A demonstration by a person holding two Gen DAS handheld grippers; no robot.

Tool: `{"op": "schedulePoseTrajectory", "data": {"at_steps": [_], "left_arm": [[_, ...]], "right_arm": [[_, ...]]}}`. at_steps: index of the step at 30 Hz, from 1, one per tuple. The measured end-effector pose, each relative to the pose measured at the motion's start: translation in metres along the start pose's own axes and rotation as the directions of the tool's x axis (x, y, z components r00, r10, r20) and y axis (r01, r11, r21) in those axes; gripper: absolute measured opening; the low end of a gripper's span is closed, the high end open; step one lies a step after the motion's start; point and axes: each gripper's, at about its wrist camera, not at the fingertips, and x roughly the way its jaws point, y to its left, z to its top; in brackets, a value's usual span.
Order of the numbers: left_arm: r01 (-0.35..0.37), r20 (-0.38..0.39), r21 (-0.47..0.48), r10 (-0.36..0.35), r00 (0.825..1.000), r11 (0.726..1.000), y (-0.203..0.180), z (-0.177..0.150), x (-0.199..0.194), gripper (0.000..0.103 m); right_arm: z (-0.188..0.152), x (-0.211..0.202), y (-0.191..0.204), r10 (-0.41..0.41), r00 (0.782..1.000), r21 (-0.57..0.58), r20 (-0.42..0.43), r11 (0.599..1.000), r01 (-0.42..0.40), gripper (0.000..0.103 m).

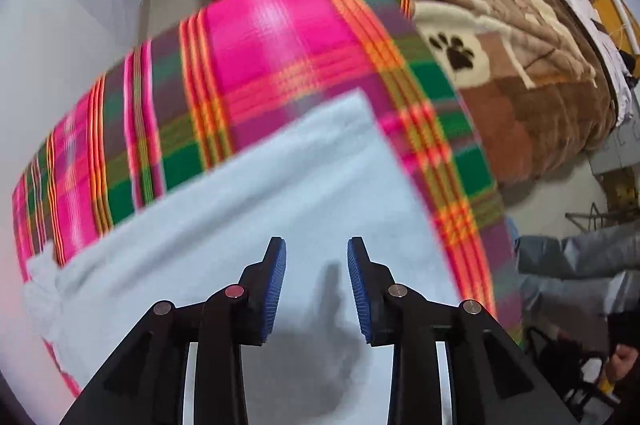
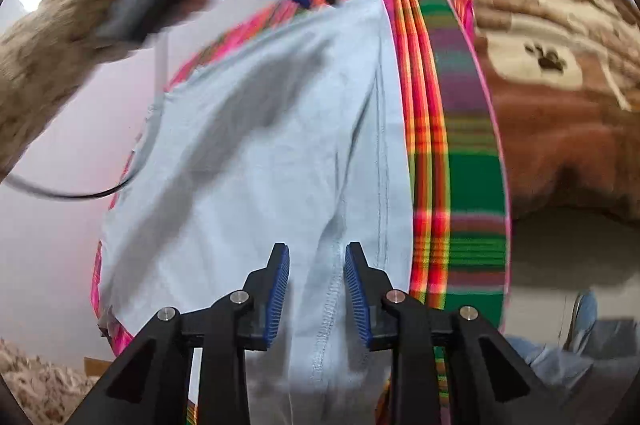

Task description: Fold clothes

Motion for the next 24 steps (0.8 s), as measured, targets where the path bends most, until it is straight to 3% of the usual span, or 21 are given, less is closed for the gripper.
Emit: {"op": "schedulePoseTrajectory", "data": {"at_steps": [2, 4, 6, 16, 24], "left_arm": [[0.005, -0.018, -0.001, -0.005, 1.000, 1.000, 0.004, -0.013, 0.001, 0.033], [0.023, -0.029, -0.012, -0.024, 0.999, 1.000, 0.005, -0.022, 0.003, 0.033], [0.037, -0.033, -0.009, -0.037, 0.999, 0.999, 0.000, -0.029, 0.006, 0.033], [0.093, -0.039, -0.014, -0.093, 0.995, 0.996, -0.028, -0.040, 0.026, 0.033], [0.153, -0.019, -0.082, -0.155, 0.988, 0.985, -0.029, -0.034, 0.028, 0.034]], "right_arm": [[-0.002, 0.002, 0.001, -0.022, 1.000, 0.001, -0.004, 1.000, 0.022, 0.028], [-0.004, 0.000, 0.002, -0.051, 0.999, -0.004, 0.007, 0.999, 0.051, 0.003], [-0.003, -0.005, -0.001, -0.081, 0.997, 0.001, 0.017, 0.997, 0.081, 0.002], [-0.017, -0.014, -0.025, -0.043, 0.999, 0.144, -0.025, 0.989, 0.046, 0.002], [-0.009, -0.010, -0.023, -0.053, 0.998, 0.136, -0.040, 0.989, 0.058, 0.002]]}}
